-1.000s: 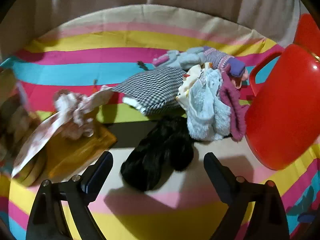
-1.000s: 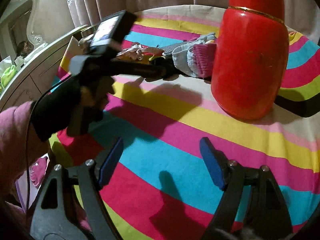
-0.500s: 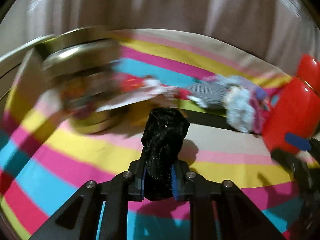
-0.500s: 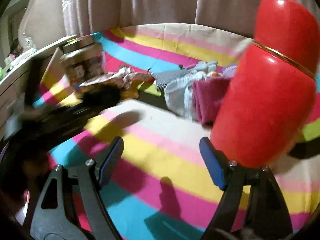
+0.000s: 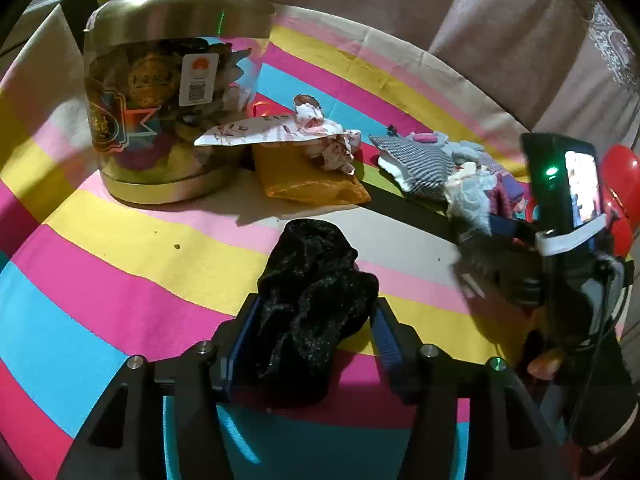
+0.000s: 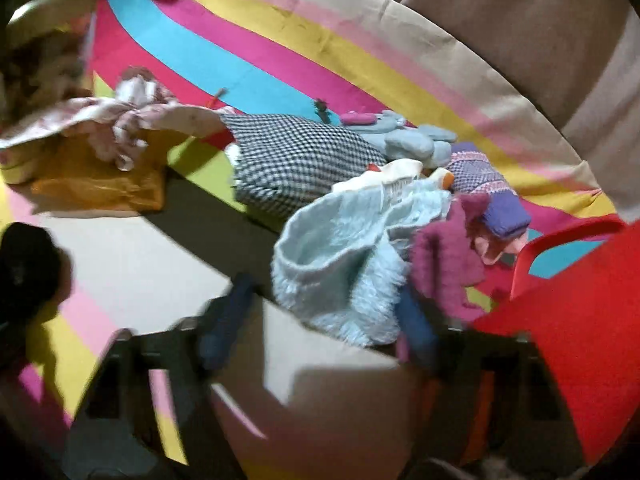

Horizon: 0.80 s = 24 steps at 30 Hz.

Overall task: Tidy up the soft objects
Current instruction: 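Grasp the black velvet sock with the left gripper while the right gripper grasps the light blue towel sock, then lift the black sock with the left gripper while the right gripper lifts the blue towel sock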

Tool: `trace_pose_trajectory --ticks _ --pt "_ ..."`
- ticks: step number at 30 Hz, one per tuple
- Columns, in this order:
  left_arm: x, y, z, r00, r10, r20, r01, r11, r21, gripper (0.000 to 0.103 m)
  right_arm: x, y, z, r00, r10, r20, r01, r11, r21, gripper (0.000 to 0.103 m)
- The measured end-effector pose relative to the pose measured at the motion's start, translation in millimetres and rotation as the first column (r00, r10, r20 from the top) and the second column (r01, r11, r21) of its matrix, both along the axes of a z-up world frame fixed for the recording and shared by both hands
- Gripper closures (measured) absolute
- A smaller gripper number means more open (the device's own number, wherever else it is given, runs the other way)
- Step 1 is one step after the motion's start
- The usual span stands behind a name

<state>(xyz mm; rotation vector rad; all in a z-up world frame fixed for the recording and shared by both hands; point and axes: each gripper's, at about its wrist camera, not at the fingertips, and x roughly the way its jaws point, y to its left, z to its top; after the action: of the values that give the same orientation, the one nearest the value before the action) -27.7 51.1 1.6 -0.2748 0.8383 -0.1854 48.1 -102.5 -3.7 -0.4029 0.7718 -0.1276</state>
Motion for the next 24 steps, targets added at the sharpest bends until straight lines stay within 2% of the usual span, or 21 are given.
trace_pose_trajectory --ticks 1,2,4,5,7,9,12,13,14,15,18,20,22,24 --pt "-0.2 0.0 -0.2 1.0 0.0 0.0 0.0 1.0 -0.002 0.046 -5.5 -6.9 7.5 1.0 0.005 0.026 -0.006 0.999 0.051 0.079" --pt "-0.8 0.0 -0.1 1.0 0.0 0.001 0.0 1.0 -0.005 0.046 -12.7 -13.9 15.4 0.999 0.016 0.046 -0.022 0.993 0.117 0.082" --pt "0.9 -0.7 -1.5 1.0 0.001 0.001 -0.001 1.0 -0.015 0.046 -31.6 -26.5 35.5 0.994 0.055 0.091 -0.077 0.963 0.257 0.082" --pt "-0.4 -0.4 -1.0 1.0 0.002 0.001 -0.002 1.0 -0.019 0.046 -48.0 -34.2 49.9 0.987 0.101 0.124 -0.139 0.923 0.359 0.082" --pt "0.6 -1.2 -1.6 1.0 0.003 0.001 -0.003 1.0 -0.017 0.046 -74.3 -40.5 67.9 0.977 0.156 0.146 -0.206 0.868 0.451 0.082" --pt "1.2 -1.1 -1.6 1.0 0.002 0.0 -0.002 1.0 -0.017 0.046 -104.1 -46.8 83.5 0.952 0.248 0.182 -0.308 0.779 0.546 0.082" --pt "0.2 -1.1 -1.3 1.0 0.006 0.0 -0.006 1.0 -0.022 0.045 -125.3 -49.9 88.7 0.944 0.282 0.173 -0.329 0.757 0.565 0.081" --pt "0.1 -0.9 -1.3 1.0 0.006 0.0 -0.006 1.0 -0.023 0.045 -127.5 -52.8 86.6 0.945 0.29 0.153 -0.323 0.745 0.584 0.078" --pt "0.3 -1.2 -1.4 1.0 0.006 0.0 -0.006 1.0 -0.023 0.045 -128.4 -56.6 82.4 0.953 0.274 0.129 -0.295 0.744 0.599 0.077" --pt "0.5 -1.3 -1.4 1.0 0.006 0.0 -0.006 1.0 -0.022 0.045 -129.0 -58.4 77.2 0.962 0.251 0.111 -0.267 0.76 0.593 0.076" --pt "0.6 -1.5 -1.3 1.0 0.007 0.0 -0.007 1.0 -0.023 0.045 -126.5 -59.3 56.1 0.985 0.17 0.036 -0.166 0.856 0.489 0.069" --pt "0.6 -1.5 -1.3 1.0 0.007 0.0 -0.007 1.0 -0.024 0.045 -120.5 -57.5 42.6 0.988 0.151 -0.002 -0.136 0.893 0.43 0.044" --pt "0.6 -1.5 -1.4 1.0 0.006 0.0 -0.006 1.0 -0.024 0.044 -117.4 -53.0 32.2 0.989 0.145 -0.024 -0.125 0.915 0.383 0.033" --pt "0.8 -1.7 -1.4 1.0 0.004 0.001 -0.004 1.0 -0.026 0.043 -113.0 -49.3 23.8 0.99 0.134 -0.048 -0.11 0.934 0.341 0.032"
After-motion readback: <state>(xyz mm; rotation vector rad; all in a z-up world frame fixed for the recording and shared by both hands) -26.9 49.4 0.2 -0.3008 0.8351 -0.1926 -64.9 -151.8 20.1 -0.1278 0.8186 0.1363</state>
